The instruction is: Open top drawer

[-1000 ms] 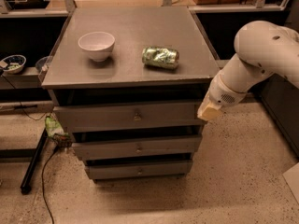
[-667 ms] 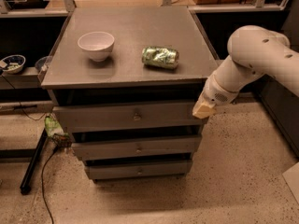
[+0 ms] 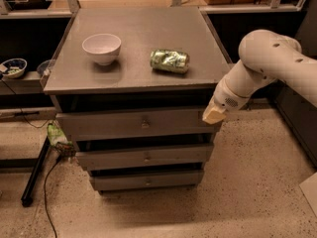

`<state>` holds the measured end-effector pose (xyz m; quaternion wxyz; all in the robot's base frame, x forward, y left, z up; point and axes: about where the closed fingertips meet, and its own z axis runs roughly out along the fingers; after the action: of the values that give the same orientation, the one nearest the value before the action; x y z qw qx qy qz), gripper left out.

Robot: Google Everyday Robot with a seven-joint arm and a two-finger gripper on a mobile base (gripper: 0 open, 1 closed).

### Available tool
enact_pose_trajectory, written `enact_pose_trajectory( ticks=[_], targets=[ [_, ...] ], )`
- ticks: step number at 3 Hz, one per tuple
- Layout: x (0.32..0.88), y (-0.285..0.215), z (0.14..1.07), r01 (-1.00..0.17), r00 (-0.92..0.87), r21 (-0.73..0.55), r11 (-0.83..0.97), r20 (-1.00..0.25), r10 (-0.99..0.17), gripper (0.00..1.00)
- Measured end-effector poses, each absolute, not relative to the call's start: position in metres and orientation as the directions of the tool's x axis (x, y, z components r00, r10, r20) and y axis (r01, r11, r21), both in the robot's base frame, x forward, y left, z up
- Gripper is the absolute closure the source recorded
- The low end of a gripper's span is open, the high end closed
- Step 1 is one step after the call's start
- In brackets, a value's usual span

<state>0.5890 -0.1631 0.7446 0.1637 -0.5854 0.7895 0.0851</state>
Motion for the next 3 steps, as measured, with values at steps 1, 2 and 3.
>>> enact_pose_trajectory(
  ticks=[1,2,3],
  targets=[
    [0.589,-0.1631,0.7445,-0.952,-0.261,-0.057,0.3,-0.358,-0.896,0.53],
    [0.589,-0.1631,0.7445,-0.952,-0.261,-0.057,0.3,-0.358,-0.896,0.29],
    [0.589,-0.1631,0.7445,-0.952,-0.261,-0.057,0.3,-0.358,-0.896,0.07]
  ],
)
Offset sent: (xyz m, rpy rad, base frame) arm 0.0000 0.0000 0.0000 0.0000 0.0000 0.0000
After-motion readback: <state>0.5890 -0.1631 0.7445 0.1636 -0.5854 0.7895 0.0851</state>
